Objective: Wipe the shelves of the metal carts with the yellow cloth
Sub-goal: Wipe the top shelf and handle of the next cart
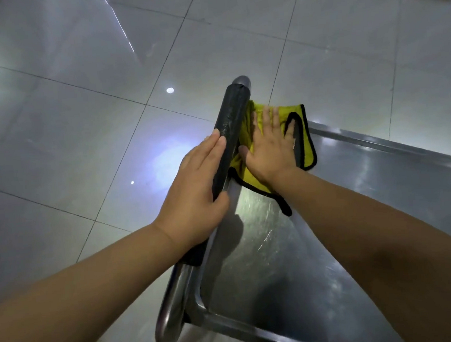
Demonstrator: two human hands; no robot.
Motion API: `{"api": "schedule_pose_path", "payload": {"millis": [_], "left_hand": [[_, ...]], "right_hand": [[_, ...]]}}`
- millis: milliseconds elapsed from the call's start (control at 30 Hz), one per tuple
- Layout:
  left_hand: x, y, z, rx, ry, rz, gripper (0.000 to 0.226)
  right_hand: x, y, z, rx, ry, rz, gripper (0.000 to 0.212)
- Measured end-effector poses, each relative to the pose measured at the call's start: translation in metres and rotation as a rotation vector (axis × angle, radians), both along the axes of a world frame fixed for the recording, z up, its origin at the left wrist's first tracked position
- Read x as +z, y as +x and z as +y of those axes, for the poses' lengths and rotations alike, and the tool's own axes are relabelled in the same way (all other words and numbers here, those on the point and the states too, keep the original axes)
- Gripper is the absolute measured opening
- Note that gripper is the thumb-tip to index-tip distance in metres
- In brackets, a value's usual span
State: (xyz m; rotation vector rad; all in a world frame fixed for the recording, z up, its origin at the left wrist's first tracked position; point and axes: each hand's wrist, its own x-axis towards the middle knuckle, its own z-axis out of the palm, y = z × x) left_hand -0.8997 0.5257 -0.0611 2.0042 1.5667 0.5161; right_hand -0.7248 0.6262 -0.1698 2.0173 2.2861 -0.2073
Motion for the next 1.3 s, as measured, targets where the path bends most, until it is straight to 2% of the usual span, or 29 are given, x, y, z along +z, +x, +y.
{"api": "schedule_pose_path", "payload": {"millis": [167,467,700,967,1200,1300], "left_hand": [[0.002,0.002,-0.001,0.004,-0.009,0.018,0.078],[0.007,0.006,-0.007,0.026,-0.017,0.009,0.079],[0.009,0.003,-0.02,0.026,0.012,0.076,0.08],[0.015,-0.006,-0.039,0.006,0.113,0.179,0.07],[0.023,-0.01,-0.052,-0.034,0.318,0.157,0.047],[0.028,-0.014,-0.073,-0.097,0.343,0.192,0.041]], "right_hand": [[0.004,0.01,-0.018,0.186,-0.036,0.021,0.075],[0.004,-0.004,-0.11,0.222,-0.055,-0.009,0.076],[0.006,-0.029,-0.202,0.239,-0.083,0.068,0.077],[0.005,-0.061,-0.29,0.196,-0.003,0.119,0.069],[0.014,-0.074,-0.35,0.197,-0.048,0.094,0.061],[0.017,-0.074,-0.362,0.213,-0.076,0.056,0.064]]}}
